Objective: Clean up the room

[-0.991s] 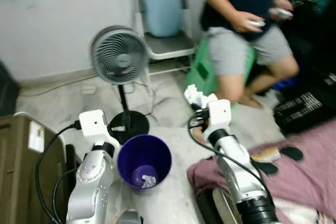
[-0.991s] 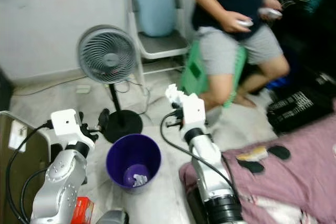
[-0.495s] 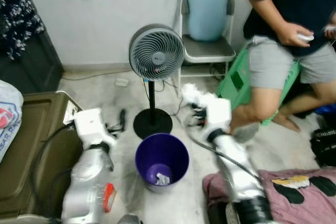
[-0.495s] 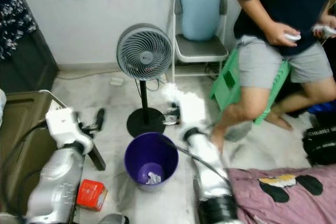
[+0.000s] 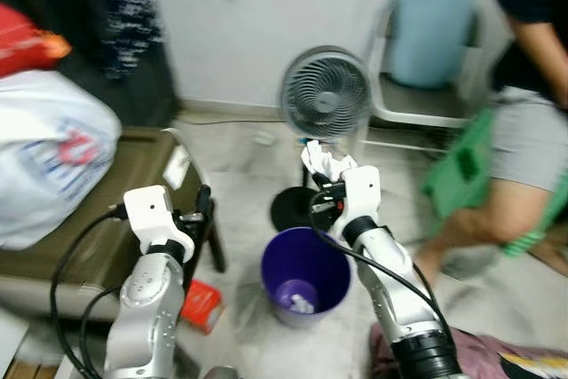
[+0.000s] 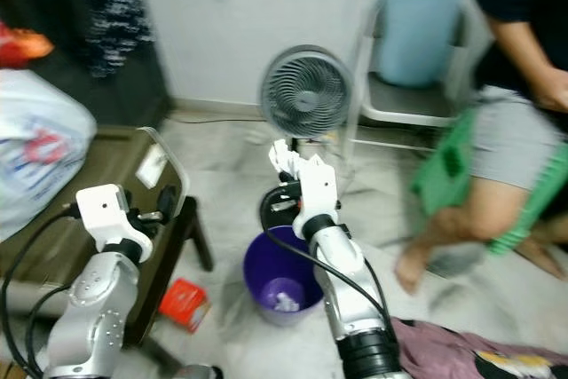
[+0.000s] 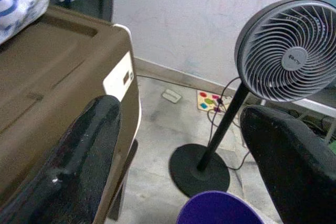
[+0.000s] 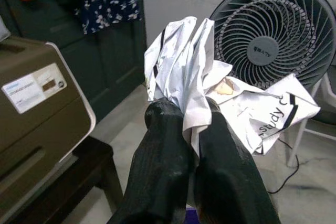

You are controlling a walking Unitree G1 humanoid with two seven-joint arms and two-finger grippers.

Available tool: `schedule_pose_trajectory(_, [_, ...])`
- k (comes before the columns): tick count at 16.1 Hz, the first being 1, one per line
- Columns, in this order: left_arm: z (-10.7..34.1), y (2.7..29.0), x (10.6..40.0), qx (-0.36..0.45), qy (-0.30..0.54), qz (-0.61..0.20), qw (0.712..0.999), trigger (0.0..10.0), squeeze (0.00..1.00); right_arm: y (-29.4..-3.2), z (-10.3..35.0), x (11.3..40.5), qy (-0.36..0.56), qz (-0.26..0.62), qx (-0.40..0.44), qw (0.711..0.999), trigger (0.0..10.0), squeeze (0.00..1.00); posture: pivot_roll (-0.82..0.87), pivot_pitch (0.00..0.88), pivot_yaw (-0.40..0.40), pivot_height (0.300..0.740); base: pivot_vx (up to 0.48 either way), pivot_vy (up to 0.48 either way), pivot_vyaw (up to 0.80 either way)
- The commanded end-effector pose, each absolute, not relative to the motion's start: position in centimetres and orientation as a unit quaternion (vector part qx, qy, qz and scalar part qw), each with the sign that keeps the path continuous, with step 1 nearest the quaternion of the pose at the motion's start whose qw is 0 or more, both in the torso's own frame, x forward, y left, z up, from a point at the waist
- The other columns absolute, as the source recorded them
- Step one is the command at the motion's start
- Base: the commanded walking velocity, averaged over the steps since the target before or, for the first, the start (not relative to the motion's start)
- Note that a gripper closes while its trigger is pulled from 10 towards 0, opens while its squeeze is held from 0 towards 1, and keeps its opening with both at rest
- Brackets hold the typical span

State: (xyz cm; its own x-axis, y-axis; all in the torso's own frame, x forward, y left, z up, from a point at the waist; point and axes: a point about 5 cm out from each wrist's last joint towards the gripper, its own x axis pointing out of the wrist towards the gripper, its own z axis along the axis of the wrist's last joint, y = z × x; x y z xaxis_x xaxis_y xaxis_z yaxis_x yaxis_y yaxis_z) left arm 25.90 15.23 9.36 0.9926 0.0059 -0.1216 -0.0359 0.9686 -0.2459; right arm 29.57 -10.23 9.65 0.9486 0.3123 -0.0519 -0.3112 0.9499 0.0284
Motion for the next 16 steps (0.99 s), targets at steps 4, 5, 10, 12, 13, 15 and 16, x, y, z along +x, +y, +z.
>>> schedule_pose_trajectory(4, [9.54, 14.78, 25.91, -0.13, 0.057, -0.009, 0.99, 10.0, 0.0, -10.75, 9.61, 29.52, 0.029, 0.147, 0.015, 0.989, 10.0, 0.0, 0.1, 0.0, -0.043, 0.74, 0.0, 0.0, 0.0])
schedule_pose_trajectory(5, [9.57, 14.75, 25.91, -0.131, 0.056, -0.011, 0.99, 10.0, 0.0, -10.74, 9.6, 29.52, 0.029, 0.147, 0.015, 0.989, 10.0, 0.0, 0.1, 0.0, -0.043, 0.74, 0.0, 0.0, 0.0])
schedule_pose_trajectory(10, [9.68, 14.64, 25.79, -0.135, 0.053, -0.018, 0.989, 10.0, 0.0, -10.8, 9.42, 29.56, 0.037, 0.146, 0.016, 0.989, 10.0, 0.0, 0.1, 0.0, -0.045, 0.74, 0.0, 0.0, -0.16])
schedule_pose_trajectory(12, [9.68, 14.62, 25.8, -0.135, 0.053, -0.018, 0.989, 10.0, 0.0, -10.86, 9.46, 29.58, 0.036, 0.144, 0.018, 0.989, 10.0, 0.0, 0.1, 0.0, -0.046, 0.74, 0.0, 0.0, -0.4])
schedule_pose_trajectory(13, [9.66, 14.61, 25.79, -0.135, 0.054, -0.017, 0.989, 10.0, 0.0, -10.86, 9.48, 29.57, 0.035, 0.145, 0.017, 0.989, 10.0, 0.0, 0.1, 0.0, -0.046, 0.74, 0.0, 0.0, 0.0])
schedule_pose_trajectory(15, [9.66, 14.6, 25.78, -0.135, 0.055, -0.018, 0.989, 10.0, 0.0, -10.89, 9.57, 29.54, 0.032, 0.145, 0.016, 0.989, 10.0, 0.0, 0.1, 0.0, -0.046, 0.74, 0.0, 0.0, 0.0])
schedule_pose_trajectory(16, [9.64, 14.6, 25.79, -0.135, 0.055, -0.017, 0.989, 10.0, 0.0, -10.91, 9.59, 29.54, 0.031, 0.144, 0.016, 0.989, 10.0, 0.0, 0.1, 0.0, -0.046, 0.74, 0.0, 0.0, 0.0])
